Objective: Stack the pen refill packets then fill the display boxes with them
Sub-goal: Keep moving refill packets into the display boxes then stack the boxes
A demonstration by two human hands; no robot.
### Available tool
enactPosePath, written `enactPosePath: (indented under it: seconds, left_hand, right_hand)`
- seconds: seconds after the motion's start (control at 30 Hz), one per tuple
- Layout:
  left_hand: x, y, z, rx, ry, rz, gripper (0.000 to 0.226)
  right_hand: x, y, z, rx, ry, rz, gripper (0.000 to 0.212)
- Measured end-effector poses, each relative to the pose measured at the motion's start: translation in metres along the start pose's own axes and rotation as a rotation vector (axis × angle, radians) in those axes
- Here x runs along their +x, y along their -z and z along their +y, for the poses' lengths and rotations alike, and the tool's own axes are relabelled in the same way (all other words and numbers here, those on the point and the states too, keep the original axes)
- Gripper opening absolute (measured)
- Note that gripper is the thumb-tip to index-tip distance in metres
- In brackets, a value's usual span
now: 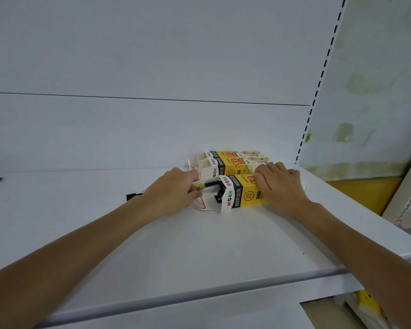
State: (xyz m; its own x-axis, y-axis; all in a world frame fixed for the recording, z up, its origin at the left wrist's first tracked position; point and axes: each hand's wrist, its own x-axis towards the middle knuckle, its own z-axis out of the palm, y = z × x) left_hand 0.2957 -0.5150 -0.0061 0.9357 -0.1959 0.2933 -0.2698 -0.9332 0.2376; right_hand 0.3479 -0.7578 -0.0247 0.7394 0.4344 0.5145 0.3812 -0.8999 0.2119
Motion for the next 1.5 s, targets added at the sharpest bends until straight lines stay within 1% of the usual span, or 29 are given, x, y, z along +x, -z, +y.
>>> enactPosePath:
  seconds: [0.07,0.13,0.23,0.27,0.3,0.4,0.5,0.63,0.73,0.87,0.97,1.0,1.07,1.1,1.2,1.23,1.27,1.3,1.33,1.37,1.4,1.47,1.5]
  left_hand:
    - [0.000,0.000,0.001,-0.031,0.023,-0.014,0.027]
    - [0.000,0.001,-0.001,-0.051,0.033,-0.037,0.026]
    - [-0.003,0.000,-0.002,-0.045,0.030,-0.051,0.020]
    - [-0.005,0.001,-0.001,-0.025,0.024,-0.046,0.020]
    - [-0.006,0.002,-0.001,0.006,0.018,-0.034,0.019]
    - [-0.004,0.001,0.002,0.073,0.006,0.022,0.018]
    - [0.003,-0.001,0.004,0.128,0.000,0.047,0.016]
    - [0.007,-0.002,0.005,0.250,-0.021,0.075,0.024]
    - [0.006,-0.006,0.011,0.155,-0.021,0.057,0.024]
    - [0.011,-0.009,0.021,-0.050,-0.020,0.043,0.027]
    - [0.018,-0.012,0.027,-0.002,-0.050,0.071,0.024]
    - [0.021,-0.013,0.029,-0.005,-0.050,0.084,0.028]
    - [0.025,-0.015,0.029,-0.068,-0.034,0.073,0.032]
    - [0.027,-0.015,0.028,-0.102,-0.032,0.052,0.028]
    - [0.027,-0.013,0.025,-0.173,-0.048,-0.054,0.005]
    - [0.026,-0.009,0.025,-0.191,-0.045,-0.095,0.015]
    - [0.023,-0.004,0.023,-0.181,-0.031,-0.132,0.027]
    - [0.020,0.002,0.019,-0.105,-0.014,-0.146,0.039]
    - [0.018,0.008,0.012,0.009,-0.006,-0.127,0.045]
    - [0.014,0.014,0.004,0.093,0.008,-0.101,0.046]
    - [0.010,0.019,-0.007,0.114,0.030,-0.077,0.041]
    - [-0.002,0.025,-0.026,0.062,0.093,-0.089,0.029]
    - [-0.007,0.026,-0.034,0.022,0.119,-0.099,0.025]
  right_hand:
    - [0.001,-0.001,0.001,-0.014,0.010,-0.007,0.017]
    - [-0.001,0.002,-0.001,0.001,0.000,-0.001,0.018]
    - [-0.003,0.003,-0.003,0.002,-0.005,0.024,0.011]
    - [-0.003,0.002,-0.002,-0.004,0.003,0.046,0.006]
    - [-0.003,0.001,-0.002,-0.007,0.004,0.064,0.006]
    - [-0.003,0.001,-0.002,-0.050,0.013,0.055,0.015]
    - [-0.004,0.001,-0.003,-0.058,0.027,0.057,0.016]
    - [-0.005,0.002,-0.003,-0.036,0.000,0.022,0.003]
    - [-0.004,0.007,-0.006,0.002,-0.035,-0.018,0.018]
    - [-0.003,0.004,-0.007,-0.014,-0.051,-0.042,0.023]
    - [-0.003,0.005,-0.007,-0.025,-0.049,-0.069,0.024]
    - [-0.003,0.006,-0.008,-0.029,-0.050,-0.075,0.024]
    - [-0.002,0.007,-0.010,-0.033,-0.060,-0.078,0.024]
    - [-0.001,0.007,-0.011,-0.026,-0.079,-0.081,0.025]
    - [0.001,0.008,-0.012,0.003,-0.120,-0.089,0.026]
    - [0.001,0.008,-0.012,0.003,-0.123,-0.084,0.025]
    - [0.000,0.008,-0.012,-0.003,-0.120,-0.083,0.024]
    - [-0.001,0.008,-0.011,-0.017,-0.112,-0.077,0.023]
    - [-0.003,0.008,-0.011,-0.032,-0.097,-0.068,0.022]
    - [-0.004,0.007,-0.010,-0.036,-0.087,-0.058,0.022]
    - [-0.005,0.008,-0.010,-0.033,-0.074,-0.062,0.022]
    - [-0.003,0.011,-0.007,0.048,-0.037,-0.076,0.027]
    - [-0.002,0.015,-0.004,0.181,-0.067,-0.095,0.031]
